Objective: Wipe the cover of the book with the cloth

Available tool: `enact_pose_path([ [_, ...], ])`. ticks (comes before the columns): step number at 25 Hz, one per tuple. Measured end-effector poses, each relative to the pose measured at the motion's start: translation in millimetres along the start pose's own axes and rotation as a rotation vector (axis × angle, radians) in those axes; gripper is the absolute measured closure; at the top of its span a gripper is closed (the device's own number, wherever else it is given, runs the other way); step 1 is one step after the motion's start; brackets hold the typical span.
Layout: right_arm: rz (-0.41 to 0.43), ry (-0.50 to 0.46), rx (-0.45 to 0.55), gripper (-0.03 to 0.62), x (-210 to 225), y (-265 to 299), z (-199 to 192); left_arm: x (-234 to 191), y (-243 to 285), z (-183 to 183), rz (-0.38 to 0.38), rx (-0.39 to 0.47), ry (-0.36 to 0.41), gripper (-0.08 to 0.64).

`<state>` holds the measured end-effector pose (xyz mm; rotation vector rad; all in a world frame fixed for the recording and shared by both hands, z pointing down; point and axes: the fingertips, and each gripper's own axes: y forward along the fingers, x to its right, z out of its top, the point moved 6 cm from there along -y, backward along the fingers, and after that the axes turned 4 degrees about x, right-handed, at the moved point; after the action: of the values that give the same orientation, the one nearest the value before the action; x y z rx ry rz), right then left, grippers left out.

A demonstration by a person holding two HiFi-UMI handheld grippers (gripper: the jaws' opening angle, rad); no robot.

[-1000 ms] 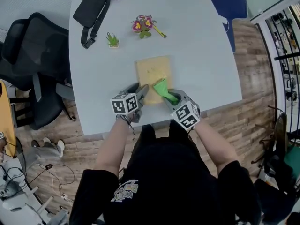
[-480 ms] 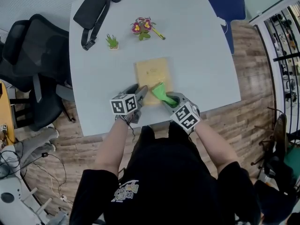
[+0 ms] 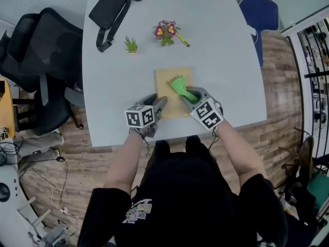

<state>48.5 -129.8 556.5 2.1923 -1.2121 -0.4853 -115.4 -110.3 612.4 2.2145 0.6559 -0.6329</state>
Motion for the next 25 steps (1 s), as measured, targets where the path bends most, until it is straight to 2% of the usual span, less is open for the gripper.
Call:
enact_pose_path([
  [5,-0.021,-0.024,-0.02,0.494,36,23,15,1,0,-1,0.001,0.0,0.002,0.325],
  [14,-0.019,-0.104,-0.033,0.494,76,62,40,1,0,0,-0.001,0.0,0.003,0.325],
  [25,0.024,-0.122,-0.012,0.494,61,63,35,2,-1,-1,0.004,0.009,0.011,0.325],
])
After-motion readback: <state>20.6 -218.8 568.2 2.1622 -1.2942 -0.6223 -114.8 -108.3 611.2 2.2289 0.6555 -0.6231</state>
